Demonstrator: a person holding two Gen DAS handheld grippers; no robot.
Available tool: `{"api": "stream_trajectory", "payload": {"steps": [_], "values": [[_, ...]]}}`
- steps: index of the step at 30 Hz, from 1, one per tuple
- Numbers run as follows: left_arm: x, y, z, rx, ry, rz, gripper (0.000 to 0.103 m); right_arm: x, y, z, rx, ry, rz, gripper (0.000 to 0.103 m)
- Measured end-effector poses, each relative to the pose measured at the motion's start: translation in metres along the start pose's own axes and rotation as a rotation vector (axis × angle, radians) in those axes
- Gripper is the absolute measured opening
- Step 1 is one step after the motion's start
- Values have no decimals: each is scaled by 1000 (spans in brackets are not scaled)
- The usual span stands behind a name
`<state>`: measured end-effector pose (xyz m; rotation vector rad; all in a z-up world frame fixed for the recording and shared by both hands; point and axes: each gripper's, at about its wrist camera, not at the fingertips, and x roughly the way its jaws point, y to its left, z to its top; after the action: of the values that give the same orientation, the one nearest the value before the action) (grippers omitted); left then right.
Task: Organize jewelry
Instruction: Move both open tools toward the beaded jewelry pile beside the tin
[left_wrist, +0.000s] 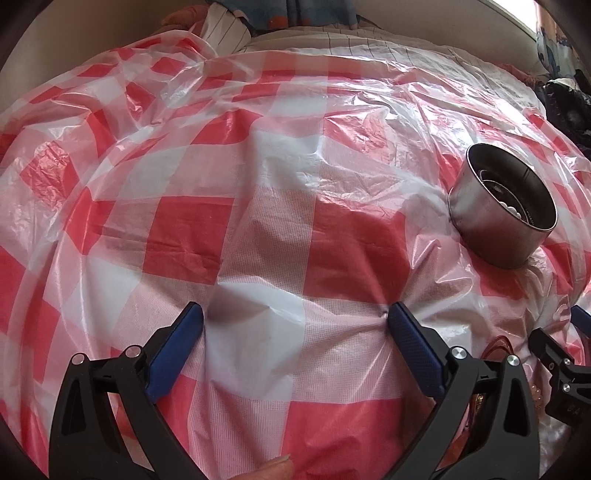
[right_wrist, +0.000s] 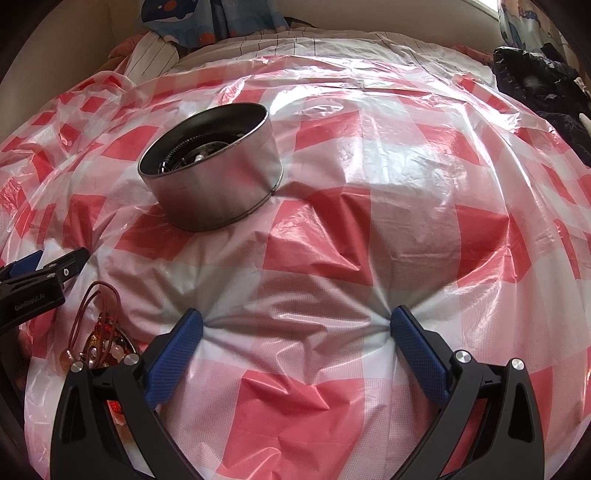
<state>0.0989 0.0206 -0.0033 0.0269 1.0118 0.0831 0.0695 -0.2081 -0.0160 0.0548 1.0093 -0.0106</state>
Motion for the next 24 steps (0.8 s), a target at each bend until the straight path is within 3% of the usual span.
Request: {"api": "stream_trajectory", "payload": {"steps": [4,10,19,24], "values": [[-16,-6,-2,36,-25,24,96,-4,1,3,27,0,-23,97],[-39,-13,-4,67,-69,-1,96,-29,8,6,7,-92,-56,97],[-56,-12,-5,80,-109,-12,96,-40,12,7,3,-117,-15,97],[-47,-9,-8,69,-28,-74,96,-49,15,2,-37,-122,6,97]]}}
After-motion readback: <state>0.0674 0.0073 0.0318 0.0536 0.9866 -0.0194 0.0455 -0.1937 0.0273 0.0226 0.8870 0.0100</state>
